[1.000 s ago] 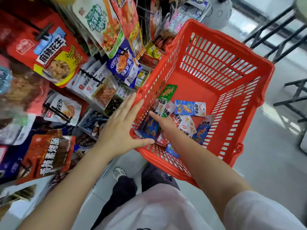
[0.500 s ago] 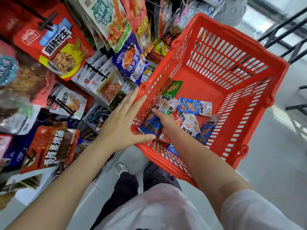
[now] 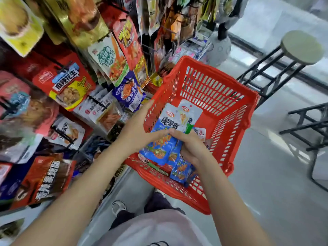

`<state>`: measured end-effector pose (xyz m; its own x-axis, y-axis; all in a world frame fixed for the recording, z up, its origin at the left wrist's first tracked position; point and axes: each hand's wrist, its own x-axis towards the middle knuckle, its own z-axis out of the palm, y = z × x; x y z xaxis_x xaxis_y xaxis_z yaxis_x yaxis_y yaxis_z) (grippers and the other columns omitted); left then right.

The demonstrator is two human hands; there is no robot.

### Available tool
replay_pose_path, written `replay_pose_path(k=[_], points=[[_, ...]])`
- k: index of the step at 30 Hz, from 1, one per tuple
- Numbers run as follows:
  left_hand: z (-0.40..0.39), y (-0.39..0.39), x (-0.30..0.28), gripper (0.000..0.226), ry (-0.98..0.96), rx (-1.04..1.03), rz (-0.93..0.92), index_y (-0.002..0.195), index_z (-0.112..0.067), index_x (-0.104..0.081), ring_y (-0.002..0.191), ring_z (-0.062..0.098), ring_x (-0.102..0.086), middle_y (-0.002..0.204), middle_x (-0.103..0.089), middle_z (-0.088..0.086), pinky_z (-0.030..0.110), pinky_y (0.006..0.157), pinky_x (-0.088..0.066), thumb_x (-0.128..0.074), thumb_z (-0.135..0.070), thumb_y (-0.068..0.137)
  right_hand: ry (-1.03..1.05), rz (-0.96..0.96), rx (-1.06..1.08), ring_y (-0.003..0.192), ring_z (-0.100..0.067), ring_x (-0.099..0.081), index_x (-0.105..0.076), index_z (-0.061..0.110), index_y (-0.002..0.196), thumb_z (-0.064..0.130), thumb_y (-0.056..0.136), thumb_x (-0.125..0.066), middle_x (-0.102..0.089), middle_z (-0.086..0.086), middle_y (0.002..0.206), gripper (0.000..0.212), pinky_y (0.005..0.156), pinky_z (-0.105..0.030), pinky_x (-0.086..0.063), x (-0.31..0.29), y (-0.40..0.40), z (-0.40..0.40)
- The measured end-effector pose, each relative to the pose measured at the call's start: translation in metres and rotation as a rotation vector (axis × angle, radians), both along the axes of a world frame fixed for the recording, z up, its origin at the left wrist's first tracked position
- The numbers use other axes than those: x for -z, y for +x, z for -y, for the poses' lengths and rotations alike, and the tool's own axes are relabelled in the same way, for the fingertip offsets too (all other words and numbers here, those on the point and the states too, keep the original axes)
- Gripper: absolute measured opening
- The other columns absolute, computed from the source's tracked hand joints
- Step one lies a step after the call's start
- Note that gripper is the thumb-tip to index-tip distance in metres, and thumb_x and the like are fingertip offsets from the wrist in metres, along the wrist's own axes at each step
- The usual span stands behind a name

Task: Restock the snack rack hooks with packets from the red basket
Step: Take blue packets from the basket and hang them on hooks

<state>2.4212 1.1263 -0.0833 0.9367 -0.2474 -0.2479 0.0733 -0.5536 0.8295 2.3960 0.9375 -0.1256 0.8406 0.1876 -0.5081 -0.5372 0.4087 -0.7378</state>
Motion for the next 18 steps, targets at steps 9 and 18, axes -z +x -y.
replay_pose_path(k=[9,18], points=[[0.04,0.002,-0.059,0.018,-0.84,-0.233,-0.531,0.094,-0.014,-0.075,0.074,0.02,-0.076,0.086,-0.078,0.005,0.033,0.063,-0.062,-0.065,-0.007,0.081,-0.352,0.322,0.138,0.113,-0.014,-0.066,-0.053,0.024,0.126,0.054,0.082,-0.07,-0.068,0.003,0.121,0.055,0.099,-0.04,-0.053,-0.093,0.032,-0.029],[-0.029,-0.008,-0.176,0.012,-0.907,-0.424,-0.06,0.09,-0.013,-0.078,0.072,0.022,-0.075,0.088,-0.078,0.01,0.037,0.065,-0.063,-0.079,-0.019,0.079,-0.726,0.935,-0.093,0.109,-0.023,-0.05,-0.058,0.026,0.118,0.079,0.068,-0.06,-0.052,-0.003,0.109,0.072,0.095,-0.039,-0.043,-0.201,0.039,-0.091]])
